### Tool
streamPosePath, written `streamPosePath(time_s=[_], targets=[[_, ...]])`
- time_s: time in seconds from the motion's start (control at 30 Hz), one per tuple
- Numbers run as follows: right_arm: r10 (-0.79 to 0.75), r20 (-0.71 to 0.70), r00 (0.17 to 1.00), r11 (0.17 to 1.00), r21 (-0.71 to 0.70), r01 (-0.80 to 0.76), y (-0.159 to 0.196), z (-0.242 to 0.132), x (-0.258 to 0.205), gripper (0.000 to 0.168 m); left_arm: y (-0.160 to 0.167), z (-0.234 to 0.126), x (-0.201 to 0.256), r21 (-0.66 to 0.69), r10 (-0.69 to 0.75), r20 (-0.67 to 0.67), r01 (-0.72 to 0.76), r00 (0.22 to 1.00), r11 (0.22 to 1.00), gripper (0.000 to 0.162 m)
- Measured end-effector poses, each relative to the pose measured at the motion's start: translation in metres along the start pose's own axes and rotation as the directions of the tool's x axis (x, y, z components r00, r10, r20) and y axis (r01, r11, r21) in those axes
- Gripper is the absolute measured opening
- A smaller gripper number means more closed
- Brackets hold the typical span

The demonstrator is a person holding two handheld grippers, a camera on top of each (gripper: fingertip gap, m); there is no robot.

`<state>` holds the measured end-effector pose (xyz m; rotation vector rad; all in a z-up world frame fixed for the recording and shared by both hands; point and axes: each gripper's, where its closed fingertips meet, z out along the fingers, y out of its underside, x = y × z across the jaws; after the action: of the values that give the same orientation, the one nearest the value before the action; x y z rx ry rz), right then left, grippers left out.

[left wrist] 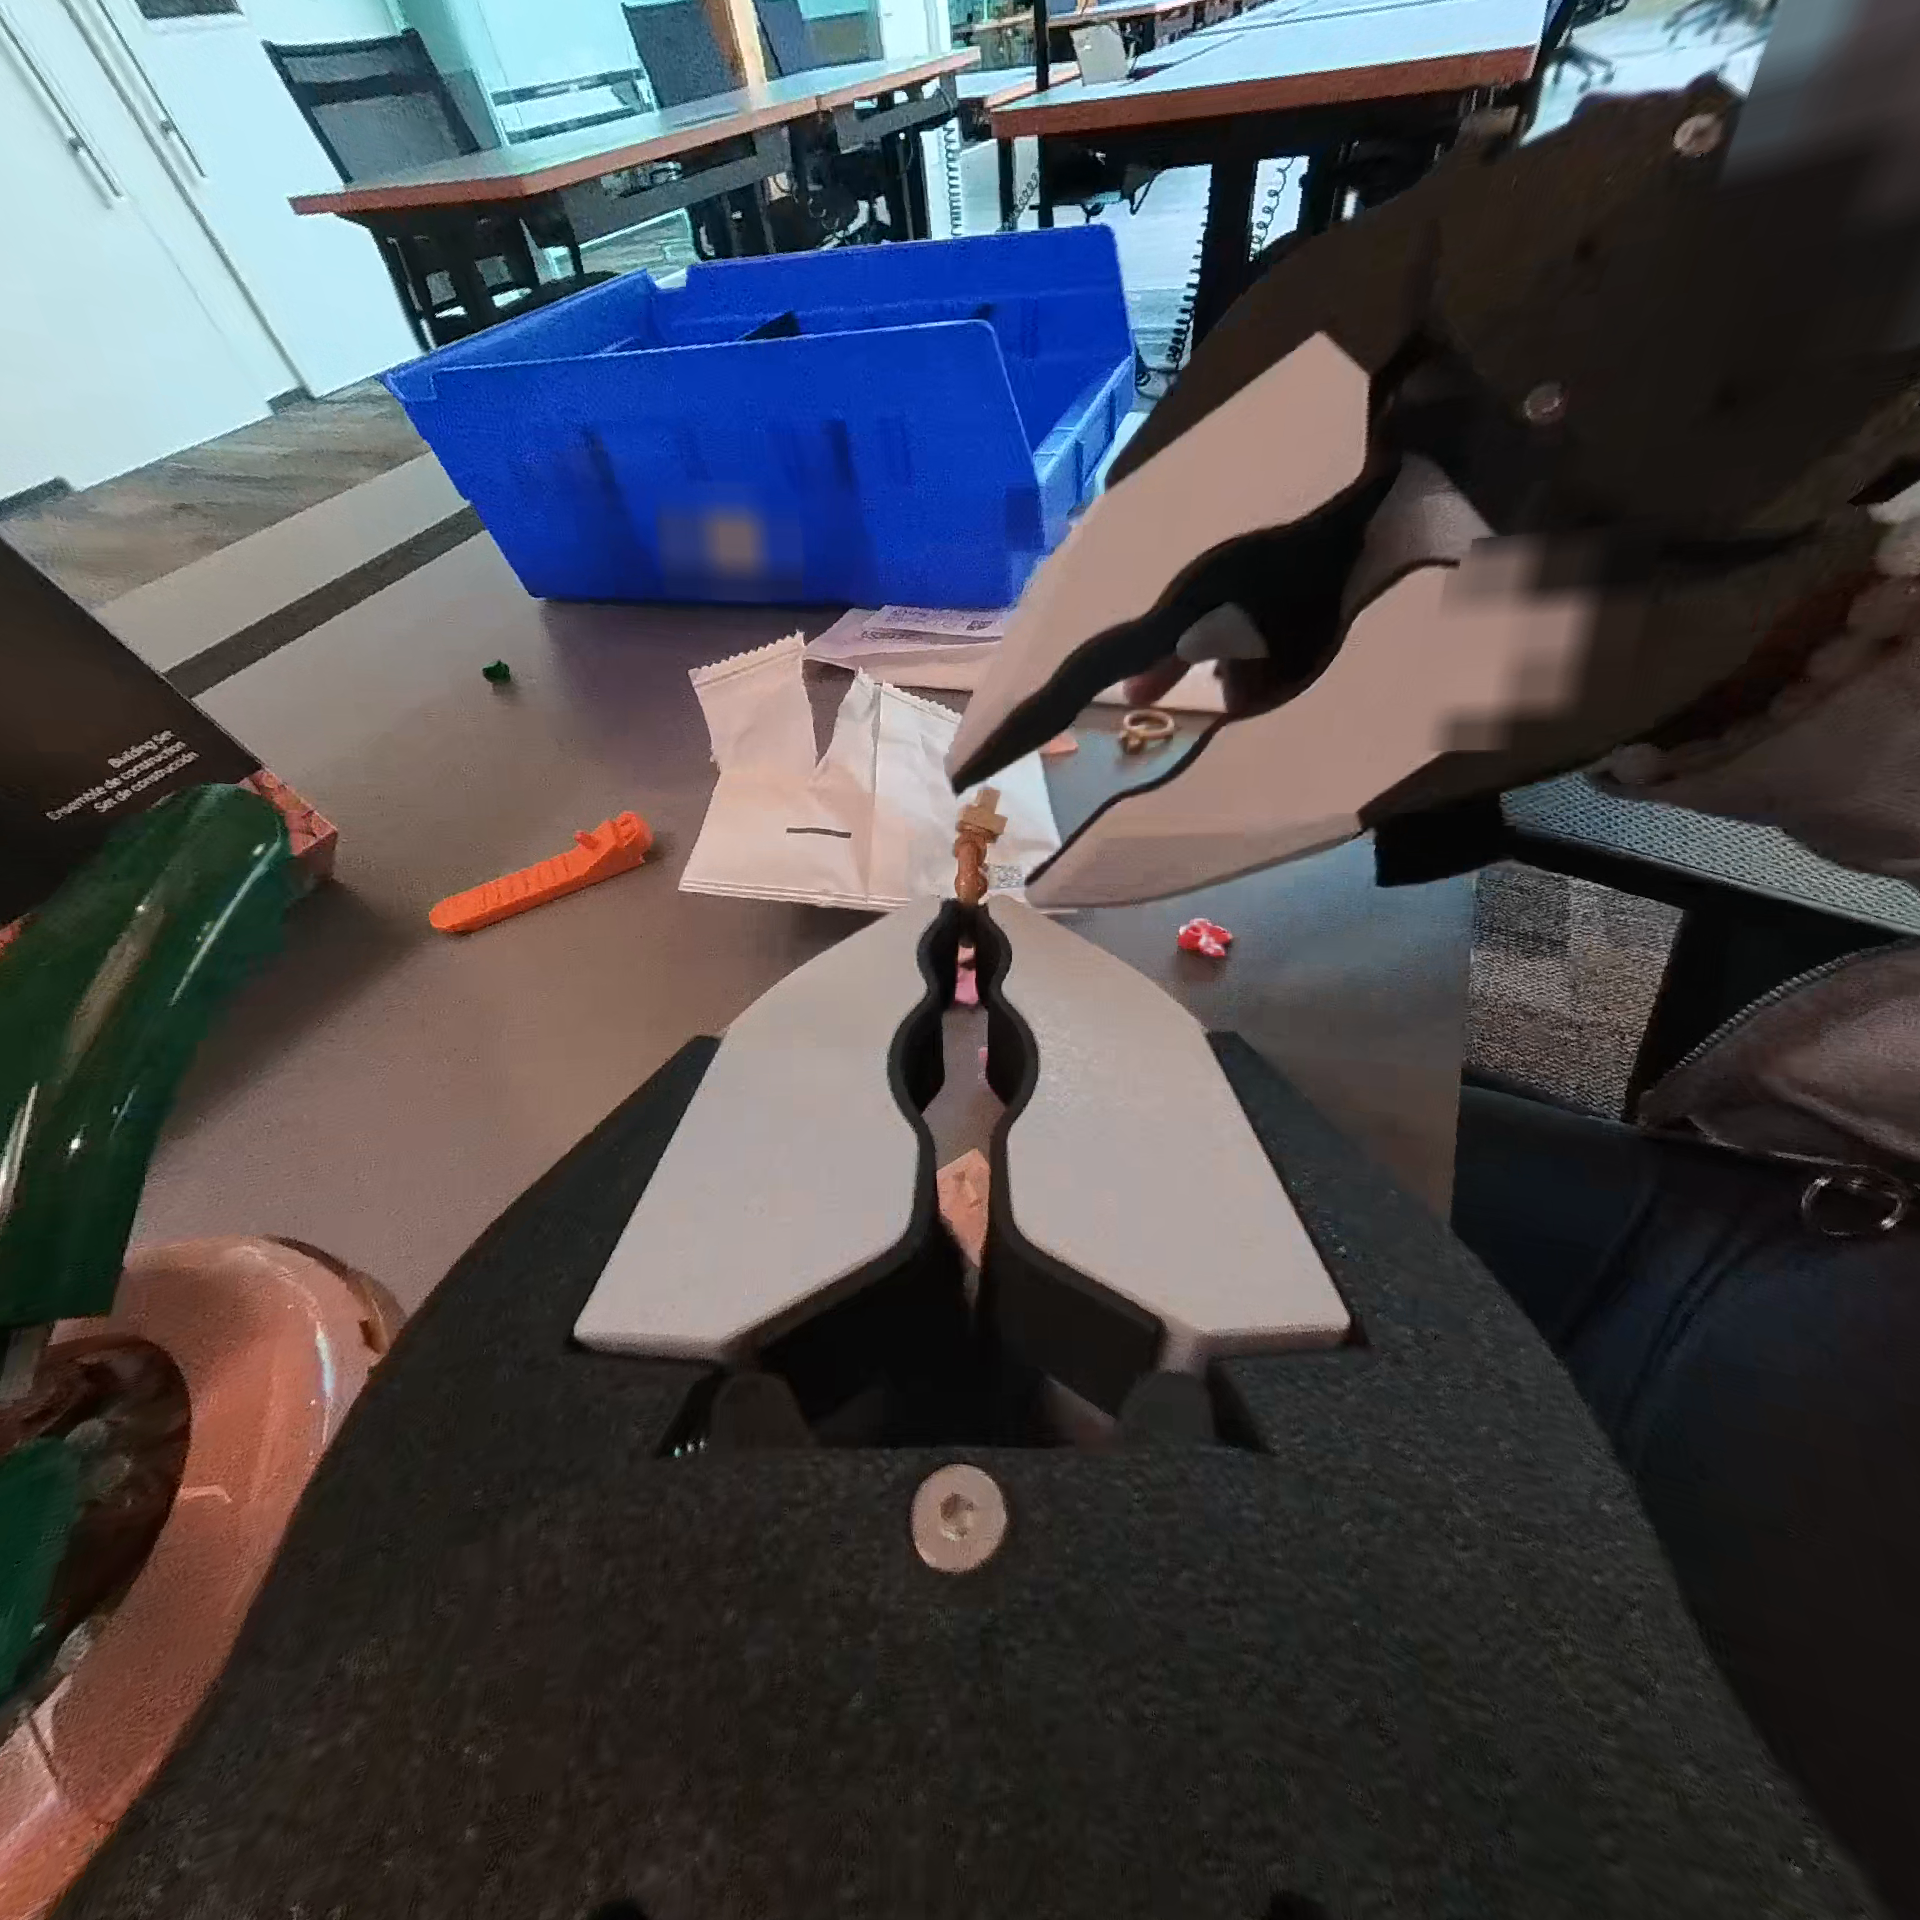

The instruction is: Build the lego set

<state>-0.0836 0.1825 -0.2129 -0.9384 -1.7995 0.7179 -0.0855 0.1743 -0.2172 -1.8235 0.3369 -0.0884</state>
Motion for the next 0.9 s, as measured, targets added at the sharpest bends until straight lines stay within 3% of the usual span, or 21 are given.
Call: streamPosePath(time_s=[0.1,0.4,0.5,0.6,0.67,0.8,0.9], targets=[[0.07,-0.001,0.998,0.997,0.039,-0.07,-0.004,0.002,0.001,0.008,0.002,0.0,-0.001,-0.026,0.034,0.031,-0.033,0.999,0.999,0.002],[0.16,0.053,0.986,0.987,0.008,-0.16,0.0,0.004,0.0,0.007,0.001,-0.001,0.0,-0.025,0.117,0.037,-0.116,0.992,0.993,0.002],[0.265,0.135,0.955,0.962,0.036,-0.272,-0.001,0.002,-0.002,0.007,-0.002,-0.004,0.006,0.0,0.213,0.023,-0.213,0.977,0.977,0.002],[0.452,0.317,0.834,0.867,0.065,-0.495,-0.007,-0.005,-0.007,0.007,-0.012,-0.009,0.016,0.08,0.243,-0.03,-0.24,0.97,0.967,0.002],[0.53,0.443,0.723,0.788,0.057,-0.613,-0.013,-0.012,-0.01,0.007,-0.018,-0.013,0.022,0.143,0.198,-0.098,-0.184,0.975,0.973,0.001],[0.587,0.636,0.501,0.638,0.018,-0.77,-0.029,-0.026,-0.014,0.007,-0.03,-0.024,0.029,0.256,0.061,-0.256,0.007,0.965,0.967,0.001],[0.597,0.699,0.393,0.563,-0.016,-0.826,-0.034,-0.029,-0.015,0.006,-0.035,-0.029,0.032,0.299,0.013,-0.332,0.092,0.943,0.95,0.001]])
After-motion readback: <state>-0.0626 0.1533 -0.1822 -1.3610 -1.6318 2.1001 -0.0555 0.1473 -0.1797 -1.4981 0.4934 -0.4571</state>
